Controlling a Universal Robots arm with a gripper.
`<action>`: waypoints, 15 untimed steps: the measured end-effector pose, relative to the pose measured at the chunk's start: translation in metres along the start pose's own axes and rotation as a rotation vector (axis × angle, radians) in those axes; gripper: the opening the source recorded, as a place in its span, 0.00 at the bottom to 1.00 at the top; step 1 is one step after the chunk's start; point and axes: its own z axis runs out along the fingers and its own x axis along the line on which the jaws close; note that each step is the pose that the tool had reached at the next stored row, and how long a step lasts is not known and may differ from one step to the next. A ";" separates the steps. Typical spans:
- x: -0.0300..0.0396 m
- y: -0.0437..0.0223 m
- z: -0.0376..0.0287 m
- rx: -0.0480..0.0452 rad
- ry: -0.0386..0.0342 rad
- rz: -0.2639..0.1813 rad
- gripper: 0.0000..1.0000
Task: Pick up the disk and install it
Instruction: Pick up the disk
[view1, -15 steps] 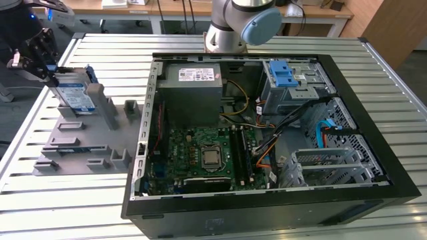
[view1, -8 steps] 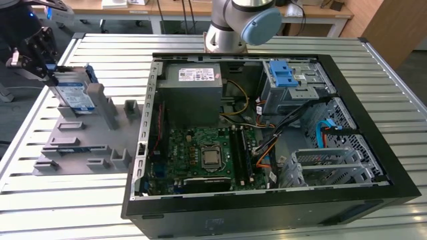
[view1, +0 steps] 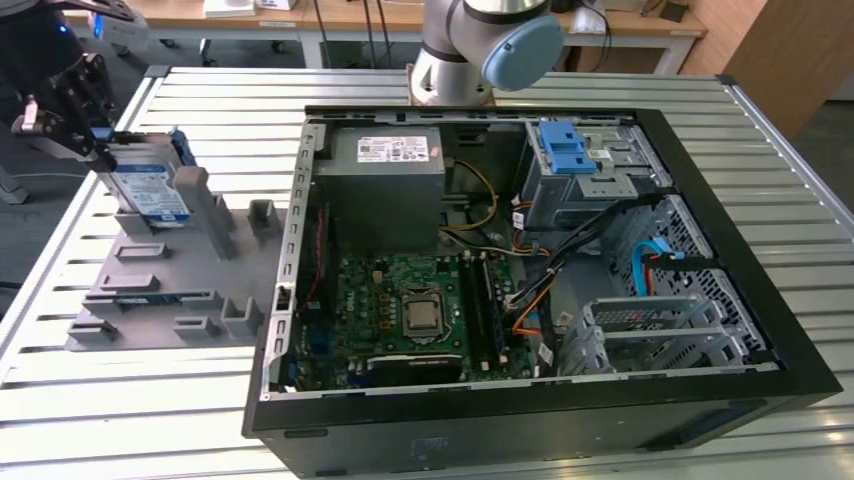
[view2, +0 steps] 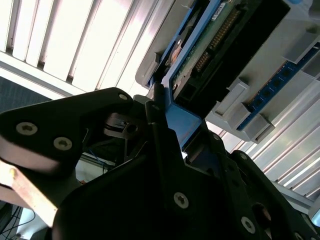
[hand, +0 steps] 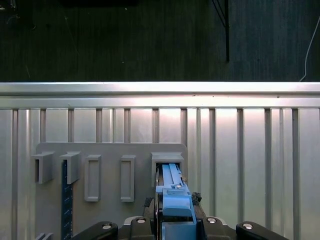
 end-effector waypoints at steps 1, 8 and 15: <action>0.0000 0.0000 -0.0004 -0.0002 0.0001 0.000 0.36; 0.0000 0.0000 -0.0027 -0.0002 0.0001 0.000 0.36; -0.0001 0.0000 -0.0048 0.0001 0.0000 0.000 0.36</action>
